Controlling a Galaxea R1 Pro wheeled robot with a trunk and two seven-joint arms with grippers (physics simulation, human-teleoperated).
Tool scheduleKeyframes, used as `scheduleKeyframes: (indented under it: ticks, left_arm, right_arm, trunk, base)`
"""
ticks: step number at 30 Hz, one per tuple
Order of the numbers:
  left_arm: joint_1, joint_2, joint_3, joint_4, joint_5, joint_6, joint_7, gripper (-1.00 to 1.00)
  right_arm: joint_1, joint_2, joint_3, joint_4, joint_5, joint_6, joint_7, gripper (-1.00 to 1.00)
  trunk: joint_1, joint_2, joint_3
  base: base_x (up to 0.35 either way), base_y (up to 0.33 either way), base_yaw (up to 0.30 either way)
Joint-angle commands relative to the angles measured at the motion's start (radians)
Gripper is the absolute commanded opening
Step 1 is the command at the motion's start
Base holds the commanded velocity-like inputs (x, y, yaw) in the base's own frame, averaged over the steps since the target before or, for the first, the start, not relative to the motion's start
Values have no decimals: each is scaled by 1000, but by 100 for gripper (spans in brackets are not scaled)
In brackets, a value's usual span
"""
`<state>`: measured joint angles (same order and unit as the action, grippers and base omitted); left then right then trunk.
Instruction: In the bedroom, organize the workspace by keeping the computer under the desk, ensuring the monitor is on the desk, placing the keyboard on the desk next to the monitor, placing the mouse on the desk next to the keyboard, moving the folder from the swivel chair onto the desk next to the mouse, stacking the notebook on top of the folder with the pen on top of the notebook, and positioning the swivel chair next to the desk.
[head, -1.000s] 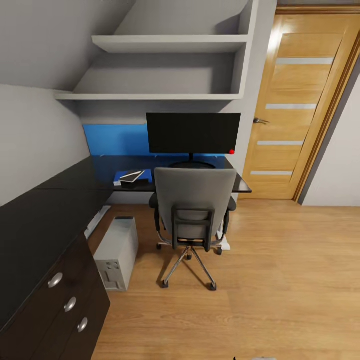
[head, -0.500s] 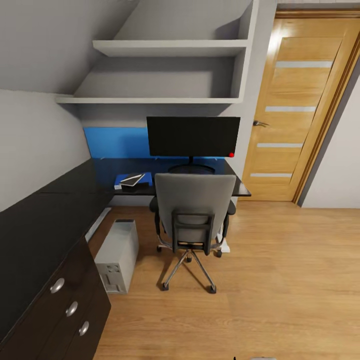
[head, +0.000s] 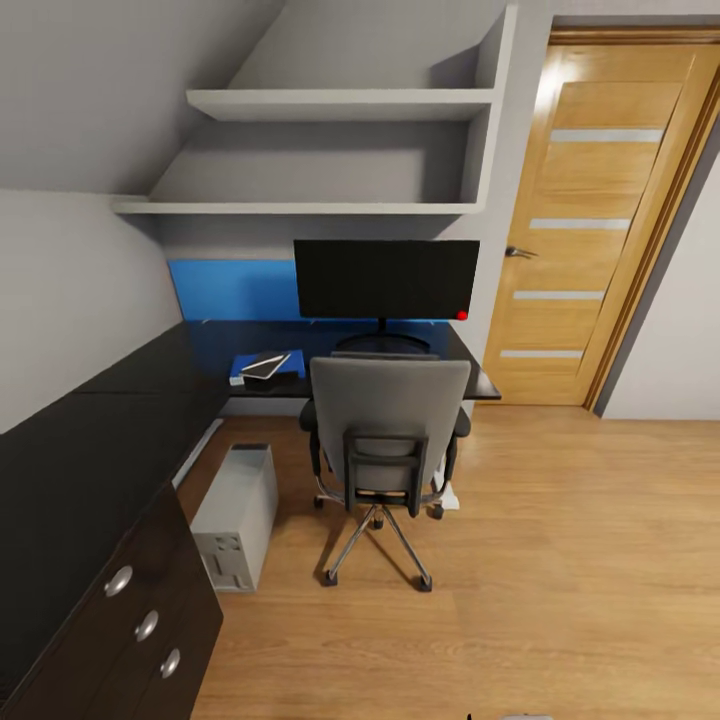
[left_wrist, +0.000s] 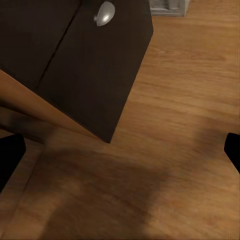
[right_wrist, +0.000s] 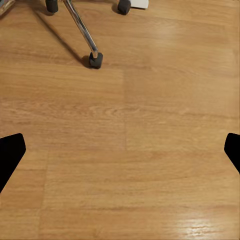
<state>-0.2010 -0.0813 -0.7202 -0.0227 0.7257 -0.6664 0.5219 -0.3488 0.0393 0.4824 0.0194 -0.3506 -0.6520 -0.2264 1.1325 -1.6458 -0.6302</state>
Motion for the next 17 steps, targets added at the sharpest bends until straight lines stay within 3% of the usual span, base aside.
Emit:
scheduleKeyframes:
  ticks: [1,11,15,17]
  left_arm:
    - [-1,0,-8,0,2,1,8,100]
    - [-1,3,-9,0,1,82,3,100]
    - [0,35,-9,-2,1,89,3,100]
    - [0,37,-9,-2,1,89,3,100]
  right_arm:
    - [-1,1,8,2,-4,-3,-5,100]
    - [-1,1,8,2,-4,-3,-5,100]
    - [-1,1,8,2,-4,-2,-5,100]
    - [-1,1,8,2,-4,-2,-5,100]
  trunk:
    - [-4,7,2]
    - [-42,77,34]
    - [-58,105,46]
    - [-65,119,52]
  base:
    - [0,0,0]
    - [0,0,0]
    - [0,0,0]
    - [0,0,0]
